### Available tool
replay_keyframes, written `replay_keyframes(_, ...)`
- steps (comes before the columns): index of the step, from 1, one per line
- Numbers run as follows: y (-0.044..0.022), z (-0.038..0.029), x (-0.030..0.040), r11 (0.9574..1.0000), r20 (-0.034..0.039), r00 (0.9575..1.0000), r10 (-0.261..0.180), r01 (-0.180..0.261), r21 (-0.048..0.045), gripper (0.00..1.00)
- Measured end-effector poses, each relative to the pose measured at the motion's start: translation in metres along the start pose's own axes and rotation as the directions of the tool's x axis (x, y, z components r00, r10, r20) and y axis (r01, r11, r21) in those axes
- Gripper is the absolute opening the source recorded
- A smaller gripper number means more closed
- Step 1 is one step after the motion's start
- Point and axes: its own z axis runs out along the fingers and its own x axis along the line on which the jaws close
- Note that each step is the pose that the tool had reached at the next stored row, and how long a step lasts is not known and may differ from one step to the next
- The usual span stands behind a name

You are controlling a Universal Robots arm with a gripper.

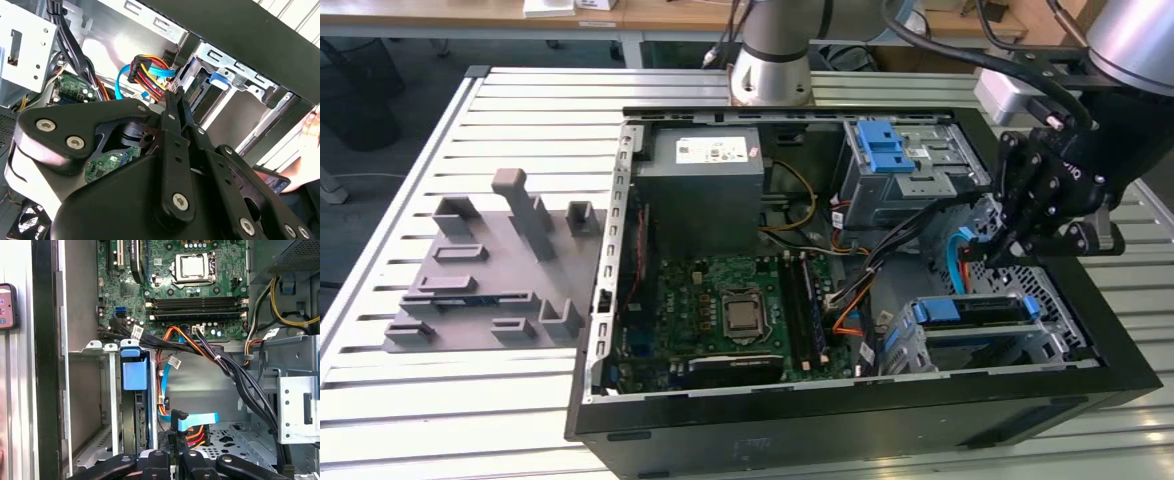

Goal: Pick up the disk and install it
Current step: 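Insert the first disk wire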

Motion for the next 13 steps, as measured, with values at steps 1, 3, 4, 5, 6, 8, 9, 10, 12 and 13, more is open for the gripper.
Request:
replay_keyframes(1,0.0,0.0,0.0,1.0,-0.0001,1.0,0.0,0.0,-0.0003,0.16)
replay_keyframes(3,-0.0001,0.0004,0.0002,1.0,-0.0002,1.0,0.0,0.0,-0.0024,0.16)
replay_keyframes(4,-0.0001,0.0011,0.0005,1.0,-0.0003,1.0,0.0,0.0,-0.0071,0.16)
replay_keyframes(5,-0.0002,0.0017,0.0014,0.9999,-0.0007,1.0,-0.001,0.0,-0.0132,0.16)
replay_keyframes(6,-0.0005,0.0024,0.0027,0.9998,-0.0008,1.0,-0.001,0.001,-0.0192,0.16)
replay_keyframes(8,-0.0011,0.0041,0.0059,0.9996,-0.0012,1.0,-0.001,0.001,-0.027,0.16)
replay_keyframes(9,-0.0013,0.0053,0.0079,0.9996,-0.0012,1.0,-0.001,0.001,-0.0286,0.16)
replay_keyframes(10,-0.0015,0.0064,0.0097,0.9996,-0.0012,1.0,0.0,0.0,-0.0292,0.16)
replay_keyframes(12,-0.002,0.0087,0.013,0.9996,-0.0012,1.0,-0.001,0.0,-0.0297,0.16)
replay_keyframes(13,-0.0023,0.0098,0.0147,0.9996,-0.0011,1.0,-0.001,0.001,-0.0298,0.16)
